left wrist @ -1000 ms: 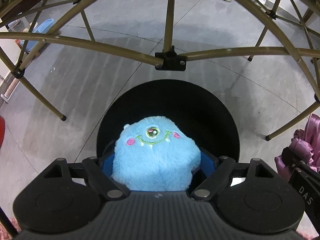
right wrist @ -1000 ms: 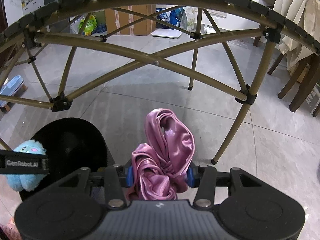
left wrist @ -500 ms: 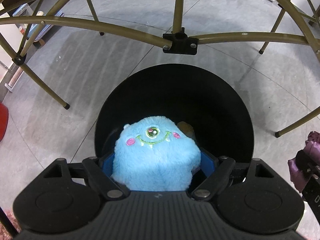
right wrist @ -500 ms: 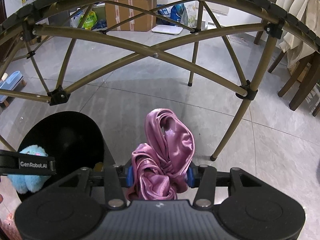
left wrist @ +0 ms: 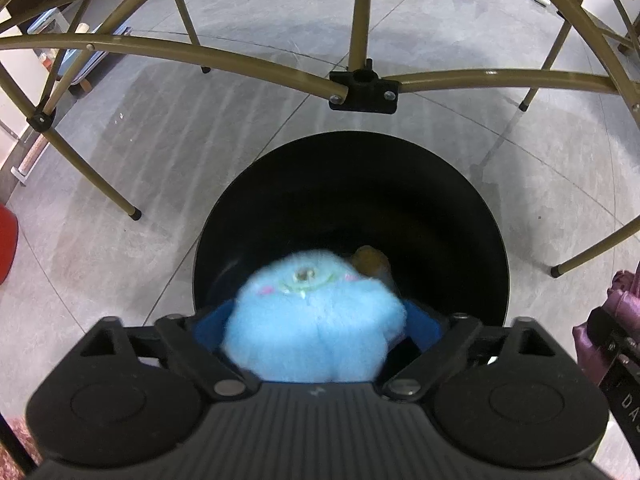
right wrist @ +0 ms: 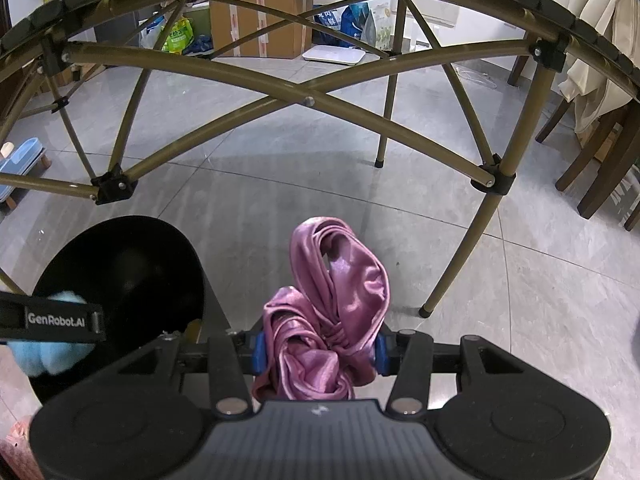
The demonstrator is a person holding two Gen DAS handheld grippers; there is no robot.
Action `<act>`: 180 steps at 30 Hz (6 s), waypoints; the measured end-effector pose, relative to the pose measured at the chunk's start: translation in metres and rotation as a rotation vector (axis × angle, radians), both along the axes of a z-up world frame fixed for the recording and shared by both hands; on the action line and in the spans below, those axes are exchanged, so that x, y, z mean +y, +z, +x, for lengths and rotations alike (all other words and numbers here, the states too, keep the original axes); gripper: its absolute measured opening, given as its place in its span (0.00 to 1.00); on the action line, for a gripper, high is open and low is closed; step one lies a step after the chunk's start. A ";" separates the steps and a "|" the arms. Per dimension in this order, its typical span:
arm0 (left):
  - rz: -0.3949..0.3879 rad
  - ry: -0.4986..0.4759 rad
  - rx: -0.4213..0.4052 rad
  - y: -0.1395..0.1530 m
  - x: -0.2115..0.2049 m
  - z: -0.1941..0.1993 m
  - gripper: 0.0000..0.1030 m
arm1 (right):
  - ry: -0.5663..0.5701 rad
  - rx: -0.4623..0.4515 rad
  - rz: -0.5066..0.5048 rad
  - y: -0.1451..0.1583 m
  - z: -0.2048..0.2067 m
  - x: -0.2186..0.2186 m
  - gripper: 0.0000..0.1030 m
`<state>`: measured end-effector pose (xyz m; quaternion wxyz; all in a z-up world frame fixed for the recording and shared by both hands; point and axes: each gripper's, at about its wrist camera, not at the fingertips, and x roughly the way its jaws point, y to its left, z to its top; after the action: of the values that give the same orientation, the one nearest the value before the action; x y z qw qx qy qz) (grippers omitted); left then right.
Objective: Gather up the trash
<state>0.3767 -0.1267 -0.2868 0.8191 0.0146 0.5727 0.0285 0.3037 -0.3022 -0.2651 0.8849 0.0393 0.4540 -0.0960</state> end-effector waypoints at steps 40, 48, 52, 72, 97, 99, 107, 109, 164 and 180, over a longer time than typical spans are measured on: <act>0.012 -0.039 -0.085 0.034 0.036 -0.012 1.00 | 0.090 0.008 0.043 0.008 -0.011 0.021 0.47; 0.030 -0.042 -0.096 0.037 0.051 -0.015 1.00 | 0.127 -0.003 0.052 0.015 -0.010 0.035 0.47; 0.042 -0.037 -0.100 0.037 0.060 -0.016 1.00 | 0.140 -0.006 0.054 0.017 -0.008 0.041 0.47; 0.046 0.056 -0.094 0.036 0.123 -0.022 1.00 | 0.252 0.005 0.043 0.023 0.011 0.109 0.47; 0.063 0.168 -0.060 0.030 0.179 -0.023 1.00 | 0.282 0.113 0.039 -0.017 0.047 0.173 0.47; 0.063 0.166 -0.057 0.029 0.179 -0.023 1.00 | 0.279 0.121 0.038 -0.020 0.050 0.174 0.47; 0.061 0.161 -0.055 0.029 0.177 -0.023 1.00 | 0.280 0.133 0.038 -0.024 0.051 0.174 0.48; 0.064 0.159 -0.053 0.027 0.176 -0.022 1.00 | 0.280 0.133 0.041 -0.024 0.051 0.173 0.49; -0.062 -0.096 -0.391 0.203 0.147 -0.255 1.00 | 0.305 -0.158 0.037 0.185 -0.199 0.118 1.00; -0.068 -0.113 -0.444 0.220 0.145 -0.278 1.00 | 0.309 -0.229 0.028 0.213 -0.230 0.120 1.00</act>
<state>0.0991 0.0179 -0.0668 0.9253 0.0122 0.3774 -0.0341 0.0739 -0.1826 -0.0526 0.9345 -0.0081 0.3521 0.0524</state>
